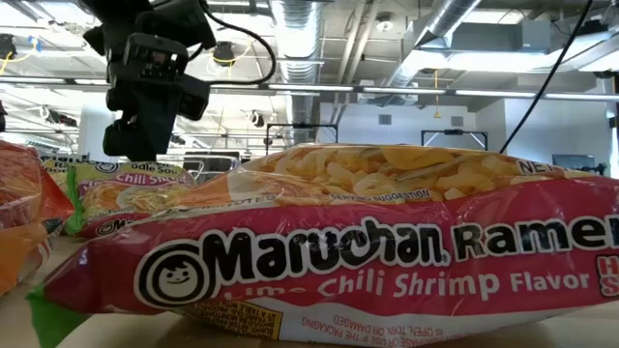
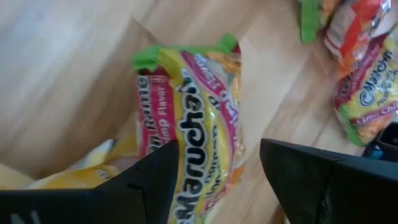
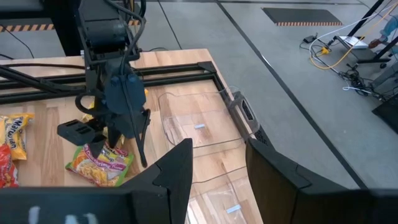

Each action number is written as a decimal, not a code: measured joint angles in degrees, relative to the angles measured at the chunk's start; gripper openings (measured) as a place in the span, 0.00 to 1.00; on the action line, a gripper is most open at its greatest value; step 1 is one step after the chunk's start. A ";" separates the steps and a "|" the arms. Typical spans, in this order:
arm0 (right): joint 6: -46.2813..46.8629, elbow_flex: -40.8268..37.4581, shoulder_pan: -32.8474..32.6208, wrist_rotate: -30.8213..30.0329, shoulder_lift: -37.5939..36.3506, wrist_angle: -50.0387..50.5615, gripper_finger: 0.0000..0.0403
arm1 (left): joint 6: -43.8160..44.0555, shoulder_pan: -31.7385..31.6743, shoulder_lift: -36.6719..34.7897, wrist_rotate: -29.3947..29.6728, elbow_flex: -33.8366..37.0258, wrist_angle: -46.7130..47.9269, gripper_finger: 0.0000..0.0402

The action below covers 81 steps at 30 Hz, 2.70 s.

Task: Sort Maruchan noodles
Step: Put the green noodle pack into the left transparent bin

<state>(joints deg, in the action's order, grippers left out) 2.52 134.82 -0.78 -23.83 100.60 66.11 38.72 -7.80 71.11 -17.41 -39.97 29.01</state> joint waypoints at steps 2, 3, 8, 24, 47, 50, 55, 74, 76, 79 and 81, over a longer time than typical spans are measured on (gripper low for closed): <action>0.00 0.00 0.00 0.00 0.00 0.03 0.43 | 0.55 0.01 1.23 0.08 0.00 0.14 0.53; 0.00 0.00 0.00 0.00 0.00 0.05 0.43 | 0.55 0.01 1.87 0.15 0.00 0.16 0.53; 0.01 0.00 -0.02 0.00 0.00 0.11 0.43 | 0.79 0.10 4.60 -0.31 0.00 -0.51 0.53; 0.01 0.00 0.00 0.00 0.00 0.11 0.43 | 0.40 0.10 12.21 -1.46 -0.11 -2.63 0.29; -0.04 0.00 0.04 -0.07 0.00 0.11 0.43 | -11.61 0.12 11.24 0.31 -7.33 3.18 0.00; -0.20 0.00 0.04 -0.08 0.00 0.13 0.43 | -14.30 0.12 10.71 0.51 -9.83 6.78 0.00; -0.20 0.00 0.04 -0.09 0.00 0.11 0.43 | -18.84 0.12 8.92 3.61 -14.71 13.04 0.00; 0.02 0.00 0.04 -0.13 0.00 0.13 0.43 | -40.03 -4.45 1.54 30.84 -33.90 31.48 0.00; 0.02 0.00 0.04 -0.13 0.00 0.11 0.43 | -44.48 -6.11 1.38 35.55 -34.50 31.51 0.00; 0.02 0.00 0.04 -0.13 0.00 0.11 0.43 | -52.62 -9.09 1.48 42.51 -34.58 31.41 0.00; 0.02 0.00 0.04 -0.13 0.00 0.12 0.43 | -57.67 -11.19 1.98 45.95 -34.58 30.45 0.00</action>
<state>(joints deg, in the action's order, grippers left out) 2.55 134.82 -0.73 -23.97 100.60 66.23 -18.95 -18.99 73.10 28.54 -74.54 59.46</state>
